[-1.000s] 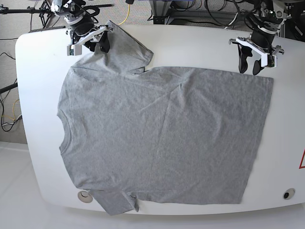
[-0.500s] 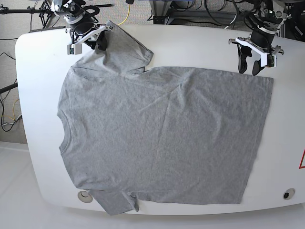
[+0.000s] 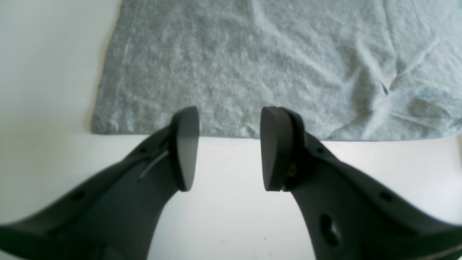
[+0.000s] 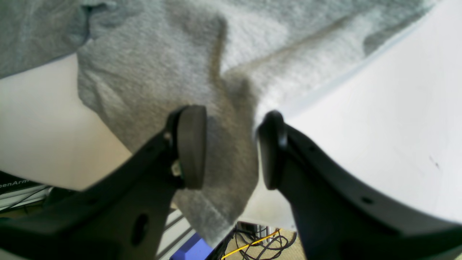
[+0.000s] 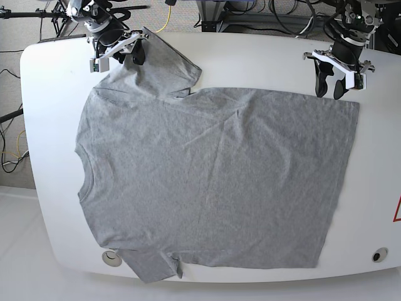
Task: Fold the T-shirt properly
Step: 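Move the left gripper to the hem corner on the sleeve's side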
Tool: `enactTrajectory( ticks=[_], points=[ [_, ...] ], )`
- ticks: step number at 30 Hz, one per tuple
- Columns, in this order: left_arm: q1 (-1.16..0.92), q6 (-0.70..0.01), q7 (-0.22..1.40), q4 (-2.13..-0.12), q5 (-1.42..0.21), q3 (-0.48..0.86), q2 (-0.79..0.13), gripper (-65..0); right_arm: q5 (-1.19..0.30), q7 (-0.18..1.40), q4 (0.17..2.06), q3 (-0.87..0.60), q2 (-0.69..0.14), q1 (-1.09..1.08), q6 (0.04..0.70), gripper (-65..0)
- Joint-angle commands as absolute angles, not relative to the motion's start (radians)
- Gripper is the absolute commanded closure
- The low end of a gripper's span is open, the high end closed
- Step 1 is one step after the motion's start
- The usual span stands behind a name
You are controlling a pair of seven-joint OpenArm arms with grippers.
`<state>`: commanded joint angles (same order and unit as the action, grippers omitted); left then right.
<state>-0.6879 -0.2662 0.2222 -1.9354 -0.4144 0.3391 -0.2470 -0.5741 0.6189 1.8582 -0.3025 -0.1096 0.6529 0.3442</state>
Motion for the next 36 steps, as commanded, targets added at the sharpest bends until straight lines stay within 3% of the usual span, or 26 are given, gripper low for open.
enactTrajectory(
  ticks=[11, 13, 15, 17, 21, 25, 27, 29, 36],
  points=[
    [-0.633, -0.265, 0.241, -1.891, -0.441, 0.338, -0.247, -28.0, -0.563, 0.613, 1.859, -0.302, -0.107, 0.645, 0.341, -13.3],
    [-0.612, -0.265, 0.267, -1.865, -0.470, 0.347, -0.248, -30.8, -0.564, 0.614, 1.858, -0.304, -0.106, 0.645, 0.342, -15.1],
    [-0.538, -0.267, 0.349, -1.772, -0.585, 0.434, -0.255, -39.5, -0.561, 0.620, 1.858, -0.305, -0.107, 0.647, 0.344, -22.6],
    [-0.527, -0.269, 0.361, -1.752, -0.601, 0.447, -0.255, -39.9, -0.560, 0.619, 1.860, -0.305, -0.108, 0.647, 0.344, -24.1],
    [-0.522, -0.272, 0.362, -1.741, -0.603, 0.462, -0.254, -39.2, -0.557, 0.617, 1.863, -0.305, -0.108, 0.645, 0.343, -24.0],
    [-0.537, -0.273, 0.338, -1.757, -0.584, 0.475, -0.252, -35.0, -0.558, 0.618, 1.865, -0.303, -0.108, 0.643, 0.338, -19.7],
    [-0.557, -0.271, 0.319, -1.771, -0.590, 0.495, -0.250, -30.3, -0.553, 0.623, 1.862, -0.298, -0.105, 0.643, 0.341, -10.8],
    [-0.560, -0.271, 0.317, -1.770, -0.590, 0.498, -0.251, -28.6, -0.553, 0.625, 1.862, -0.298, -0.105, 0.642, 0.343, -7.6],
    [-0.567, -0.273, 0.320, -1.758, -0.584, 0.492, -0.253, -30.0, -0.550, 0.628, 1.862, -0.300, -0.104, 0.642, 0.343, -7.7]
  ],
)
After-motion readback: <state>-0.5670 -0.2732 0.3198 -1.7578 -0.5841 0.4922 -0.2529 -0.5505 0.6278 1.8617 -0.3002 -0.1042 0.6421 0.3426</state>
